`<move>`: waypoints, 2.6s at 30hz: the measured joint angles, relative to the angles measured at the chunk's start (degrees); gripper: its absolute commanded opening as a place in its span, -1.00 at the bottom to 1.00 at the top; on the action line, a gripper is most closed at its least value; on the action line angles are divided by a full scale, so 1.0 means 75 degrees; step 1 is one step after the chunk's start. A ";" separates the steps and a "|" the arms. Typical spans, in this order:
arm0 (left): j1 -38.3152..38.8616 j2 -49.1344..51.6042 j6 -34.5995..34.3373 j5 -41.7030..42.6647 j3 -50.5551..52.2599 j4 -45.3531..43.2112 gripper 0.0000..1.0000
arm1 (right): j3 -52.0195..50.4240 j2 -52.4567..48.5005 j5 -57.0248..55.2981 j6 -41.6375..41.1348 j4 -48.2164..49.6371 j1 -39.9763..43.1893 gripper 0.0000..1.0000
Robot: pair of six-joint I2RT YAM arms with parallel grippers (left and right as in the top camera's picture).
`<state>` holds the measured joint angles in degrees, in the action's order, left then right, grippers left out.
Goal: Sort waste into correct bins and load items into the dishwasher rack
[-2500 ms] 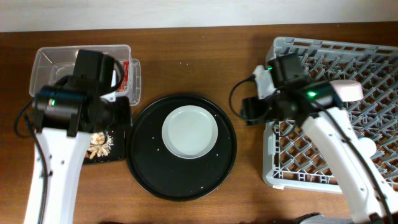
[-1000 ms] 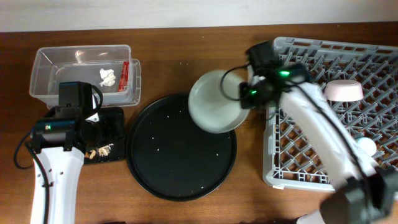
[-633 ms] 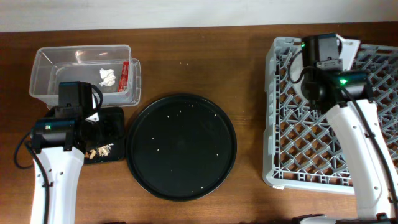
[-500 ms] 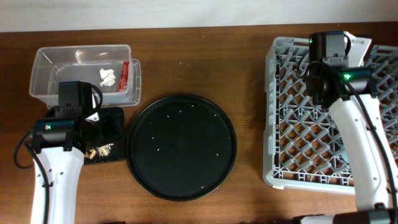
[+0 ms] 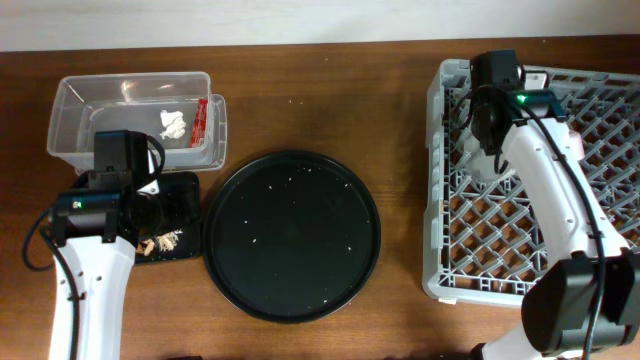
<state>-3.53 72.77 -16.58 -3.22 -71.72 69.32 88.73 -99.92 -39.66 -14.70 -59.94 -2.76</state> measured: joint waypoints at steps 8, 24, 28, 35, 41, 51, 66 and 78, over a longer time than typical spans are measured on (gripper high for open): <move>0.0000 0.0000 0.0000 0.0000 0.0000 -0.0003 0.73 | 0.0000 0.0781 0.1530 -0.0268 -0.0306 0.0015 0.40; 0.0000 0.0868 0.1754 0.1553 0.0044 0.0924 0.98 | -0.0038 0.2366 0.6910 0.1964 -0.2500 0.1247 0.80; 0.0000 0.0536 0.1816 0.1550 0.0061 0.0880 0.98 | -0.1690 0.4080 0.6968 0.1938 -0.1285 0.1247 0.97; 0.0000 -0.3844 0.1842 0.1361 0.1947 -0.0775 0.98 | -0.4605 0.8282 0.6994 0.1923 -0.0128 0.1250 0.97; 0.0000 -0.5476 0.1842 0.1343 0.2483 -0.1378 0.98 | -0.4733 0.8574 0.6994 0.1920 -0.0315 0.1250 0.97; 0.0000 -0.5476 0.1845 0.1343 0.2486 -0.1352 0.98 | -0.4739 0.8644 0.6994 0.1920 -0.0321 0.0944 0.97; 0.0000 -0.5482 0.1842 0.1343 0.2530 -0.1335 0.98 | -1.1543 1.3219 0.5665 0.1935 0.8492 -0.0367 0.97; 0.0000 -0.5482 0.1842 0.1343 0.2530 -0.1335 0.98 | -1.1750 1.3225 0.5053 0.2168 0.7446 -0.0367 0.97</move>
<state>-3.53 31.66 -2.76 6.85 -52.75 59.31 0.60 -0.73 -1.76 1.56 -4.10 -5.52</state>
